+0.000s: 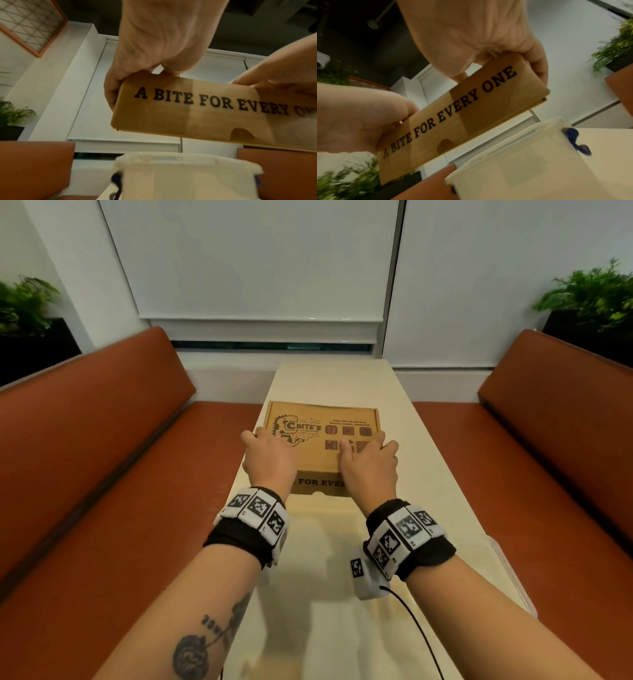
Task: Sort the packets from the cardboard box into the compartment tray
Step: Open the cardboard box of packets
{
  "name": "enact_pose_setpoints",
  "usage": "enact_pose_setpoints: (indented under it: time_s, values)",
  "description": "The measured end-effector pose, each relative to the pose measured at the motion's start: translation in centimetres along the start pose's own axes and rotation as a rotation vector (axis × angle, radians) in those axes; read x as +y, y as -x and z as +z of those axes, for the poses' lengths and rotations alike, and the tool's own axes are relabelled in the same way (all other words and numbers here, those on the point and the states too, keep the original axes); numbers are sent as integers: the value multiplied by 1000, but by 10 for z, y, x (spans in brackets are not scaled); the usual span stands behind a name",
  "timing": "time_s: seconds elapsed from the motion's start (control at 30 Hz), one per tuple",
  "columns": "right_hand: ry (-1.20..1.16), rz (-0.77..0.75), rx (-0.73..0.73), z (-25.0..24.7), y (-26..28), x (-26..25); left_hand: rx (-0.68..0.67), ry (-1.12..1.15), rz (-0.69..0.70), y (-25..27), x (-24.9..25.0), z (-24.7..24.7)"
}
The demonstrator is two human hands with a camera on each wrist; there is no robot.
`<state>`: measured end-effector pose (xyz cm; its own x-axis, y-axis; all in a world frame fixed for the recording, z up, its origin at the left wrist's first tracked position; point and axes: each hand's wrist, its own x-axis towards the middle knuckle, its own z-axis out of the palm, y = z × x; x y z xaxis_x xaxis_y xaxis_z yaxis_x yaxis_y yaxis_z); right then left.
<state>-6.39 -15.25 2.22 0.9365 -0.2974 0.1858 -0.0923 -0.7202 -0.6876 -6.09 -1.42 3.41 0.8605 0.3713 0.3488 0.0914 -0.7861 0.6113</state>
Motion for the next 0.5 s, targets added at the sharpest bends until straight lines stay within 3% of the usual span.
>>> enact_pose_setpoints:
  time_s: [0.27,0.5]
  values:
    - [20,47,-147,10,80,17,-121,-40,-194,70,-47,-24]
    - [-30,110,-299,35,119,37,-202,-76,-309,99,-90,-7]
